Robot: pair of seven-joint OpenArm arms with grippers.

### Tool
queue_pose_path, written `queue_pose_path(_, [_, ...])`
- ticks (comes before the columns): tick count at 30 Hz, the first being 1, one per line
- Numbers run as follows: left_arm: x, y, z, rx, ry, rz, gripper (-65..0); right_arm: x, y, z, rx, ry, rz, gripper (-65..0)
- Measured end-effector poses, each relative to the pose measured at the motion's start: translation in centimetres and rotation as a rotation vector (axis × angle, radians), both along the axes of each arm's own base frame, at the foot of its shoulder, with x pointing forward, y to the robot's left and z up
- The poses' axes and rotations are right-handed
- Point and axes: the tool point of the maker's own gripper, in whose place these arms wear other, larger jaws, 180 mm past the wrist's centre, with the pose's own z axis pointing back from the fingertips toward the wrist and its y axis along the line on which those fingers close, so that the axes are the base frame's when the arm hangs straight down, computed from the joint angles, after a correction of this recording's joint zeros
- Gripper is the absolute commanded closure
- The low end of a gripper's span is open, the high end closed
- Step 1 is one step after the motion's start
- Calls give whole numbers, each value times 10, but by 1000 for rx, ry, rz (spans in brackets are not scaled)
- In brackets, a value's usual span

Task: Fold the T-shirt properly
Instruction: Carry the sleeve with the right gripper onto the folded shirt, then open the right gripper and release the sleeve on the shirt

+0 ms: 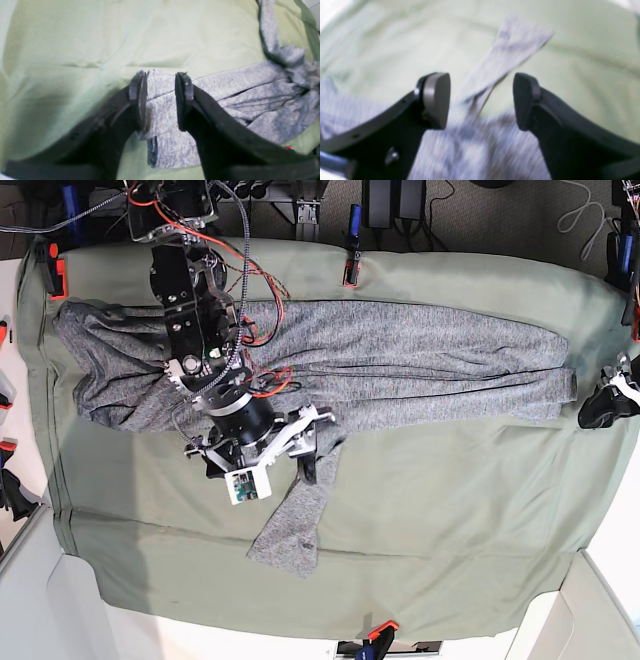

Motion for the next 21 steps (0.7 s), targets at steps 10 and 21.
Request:
queue_pose_path(10, [-1,-1,-1,-4,12,-5,-226,60,3,-46,-53,101,-174,-390])
queue_pose_path(21, [-2,-2,-2,-9,11,-6,-226,77,-10,-108,-165,280,-214,-390])
